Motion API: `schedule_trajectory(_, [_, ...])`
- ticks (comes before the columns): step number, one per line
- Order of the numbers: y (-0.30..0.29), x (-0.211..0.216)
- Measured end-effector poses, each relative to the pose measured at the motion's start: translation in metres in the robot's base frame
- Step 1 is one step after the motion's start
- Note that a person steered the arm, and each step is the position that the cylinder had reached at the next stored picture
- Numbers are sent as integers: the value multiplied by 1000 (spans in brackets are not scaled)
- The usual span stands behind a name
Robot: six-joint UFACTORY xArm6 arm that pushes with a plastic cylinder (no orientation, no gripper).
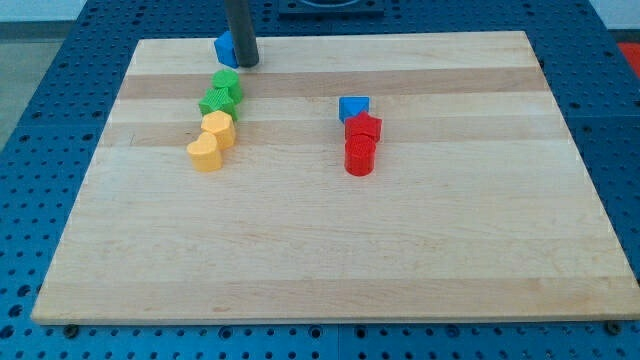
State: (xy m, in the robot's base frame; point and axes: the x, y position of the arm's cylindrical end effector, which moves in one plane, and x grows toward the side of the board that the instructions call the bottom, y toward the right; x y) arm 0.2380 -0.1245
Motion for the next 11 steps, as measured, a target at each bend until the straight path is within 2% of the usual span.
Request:
schedule_trajectory(3, [25,-34])
schedule_trajectory(6, [-49,-10])
schedule_trajectory(7, [-57,-6])
schedule_trajectory(9, [10,11])
schedule_trajectory(11, [32,66])
